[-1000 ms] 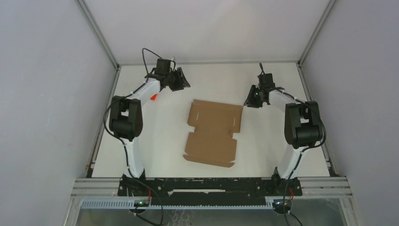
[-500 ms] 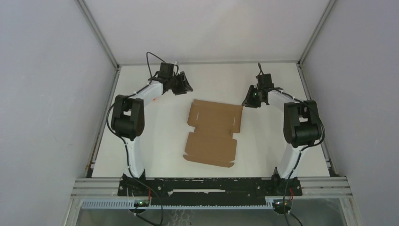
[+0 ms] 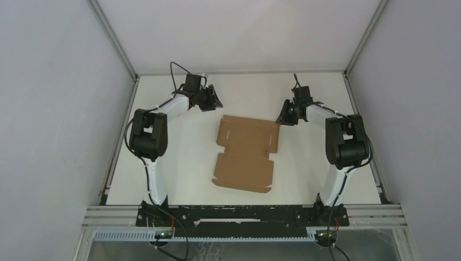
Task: Fold the paper box
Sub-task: Fold the paper box at the center of the board.
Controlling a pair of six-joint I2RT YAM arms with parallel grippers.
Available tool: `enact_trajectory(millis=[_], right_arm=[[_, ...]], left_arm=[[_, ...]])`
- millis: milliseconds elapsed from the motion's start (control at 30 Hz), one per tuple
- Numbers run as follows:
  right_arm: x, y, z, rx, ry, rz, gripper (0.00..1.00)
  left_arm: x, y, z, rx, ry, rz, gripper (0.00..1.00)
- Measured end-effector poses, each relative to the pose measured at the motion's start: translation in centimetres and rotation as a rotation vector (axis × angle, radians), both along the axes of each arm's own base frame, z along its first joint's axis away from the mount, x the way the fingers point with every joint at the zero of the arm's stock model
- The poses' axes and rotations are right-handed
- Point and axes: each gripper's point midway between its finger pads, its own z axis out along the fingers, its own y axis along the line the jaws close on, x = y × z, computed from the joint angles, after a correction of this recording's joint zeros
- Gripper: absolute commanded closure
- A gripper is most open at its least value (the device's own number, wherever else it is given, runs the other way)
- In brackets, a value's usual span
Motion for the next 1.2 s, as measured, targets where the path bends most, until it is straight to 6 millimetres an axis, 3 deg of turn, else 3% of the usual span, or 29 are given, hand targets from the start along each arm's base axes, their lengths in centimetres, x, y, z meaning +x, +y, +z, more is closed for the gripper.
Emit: enact_trajectory(millis=[167, 433, 800, 967, 1200], right_arm=[[-0.1, 0.4, 0.0, 0.004, -0.002, 0.01, 0.76], [-0.1, 0.7, 0.1, 0.005, -0.002, 0.017, 0.84], [1.4, 0.8, 2.3, -0.072, -0.042, 0.04, 0.85], [2.0, 1.0, 3.5, -0.127, -0.058, 0.055, 0.85], [1.8, 0.9, 2.6, -0.191, -0.021, 0.059, 0.85]], left_arm=[[0.0, 0.0, -0.2, 0.001, 0.003, 0.0, 0.51], [0.0, 0.0, -0.5, 0.002, 0.007, -0.001, 0.51], [0.0, 0.0, -0.6, 0.002, 0.009, -0.002, 0.5], [-0.1, 0.0, -1.8, 0.007, 0.036, -0.004, 0.5], [-0.2, -0.4, -2.2, 0.006, 0.046, -0.013, 0.5]])
